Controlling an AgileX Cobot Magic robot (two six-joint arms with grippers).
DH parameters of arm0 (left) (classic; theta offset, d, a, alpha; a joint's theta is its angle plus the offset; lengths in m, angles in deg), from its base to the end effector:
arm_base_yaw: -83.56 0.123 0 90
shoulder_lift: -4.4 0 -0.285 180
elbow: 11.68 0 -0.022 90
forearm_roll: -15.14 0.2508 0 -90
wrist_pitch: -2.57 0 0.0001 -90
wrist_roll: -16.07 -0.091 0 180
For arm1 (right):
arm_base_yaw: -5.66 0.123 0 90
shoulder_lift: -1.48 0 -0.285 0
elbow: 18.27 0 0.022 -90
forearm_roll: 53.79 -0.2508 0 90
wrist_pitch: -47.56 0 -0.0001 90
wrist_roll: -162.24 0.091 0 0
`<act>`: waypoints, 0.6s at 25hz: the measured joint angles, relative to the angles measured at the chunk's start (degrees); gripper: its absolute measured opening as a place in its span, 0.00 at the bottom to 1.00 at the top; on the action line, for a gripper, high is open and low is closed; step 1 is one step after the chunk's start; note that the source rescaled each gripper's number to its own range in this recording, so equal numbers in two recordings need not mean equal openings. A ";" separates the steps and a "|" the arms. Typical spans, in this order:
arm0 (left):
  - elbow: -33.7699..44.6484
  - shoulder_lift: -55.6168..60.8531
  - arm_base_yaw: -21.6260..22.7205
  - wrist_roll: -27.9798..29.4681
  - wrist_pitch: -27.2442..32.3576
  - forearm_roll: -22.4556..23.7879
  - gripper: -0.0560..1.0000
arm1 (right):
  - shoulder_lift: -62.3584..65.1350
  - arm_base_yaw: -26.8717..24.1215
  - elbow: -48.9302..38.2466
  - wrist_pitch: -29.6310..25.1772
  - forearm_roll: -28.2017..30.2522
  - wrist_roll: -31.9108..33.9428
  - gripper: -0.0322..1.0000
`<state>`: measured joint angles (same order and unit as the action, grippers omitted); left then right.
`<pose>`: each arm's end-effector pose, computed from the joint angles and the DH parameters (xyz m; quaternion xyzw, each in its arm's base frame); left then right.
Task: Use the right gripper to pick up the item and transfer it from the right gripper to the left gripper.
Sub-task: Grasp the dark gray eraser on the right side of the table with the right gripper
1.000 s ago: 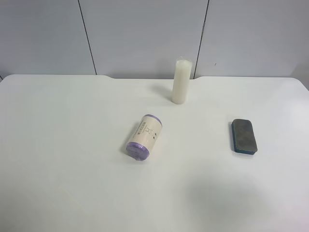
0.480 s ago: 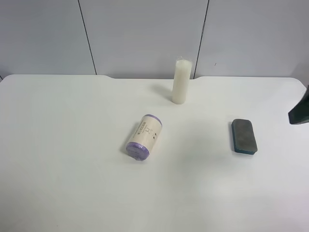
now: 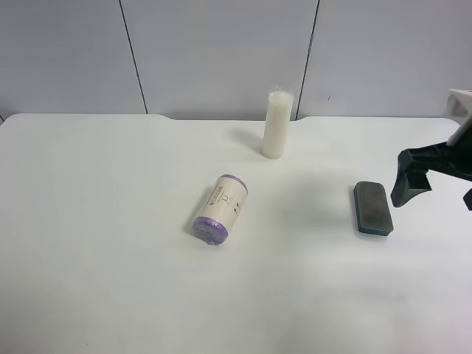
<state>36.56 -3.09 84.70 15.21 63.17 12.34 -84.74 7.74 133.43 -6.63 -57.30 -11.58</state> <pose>-0.0062 -0.0040 0.2792 -0.0010 0.8493 -0.0152 0.5277 0.2360 0.0131 0.2342 0.0510 0.9935 0.0335 0.0962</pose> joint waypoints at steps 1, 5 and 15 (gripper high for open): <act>0.00 0.00 0.00 0.00 0.00 0.00 1.00 | -1.23 0.00 0.00 0.62 0.00 0.00 1.00; 0.00 0.00 0.00 0.00 0.00 0.00 1.00 | -5.67 0.00 0.00 3.16 0.38 -0.36 1.00; 0.00 0.00 0.00 0.00 0.00 0.00 1.00 | -17.92 0.00 6.15 6.24 0.90 -0.49 1.00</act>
<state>36.56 -3.09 84.70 15.21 63.17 12.34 -102.66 7.74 139.58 -0.39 -56.40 -12.07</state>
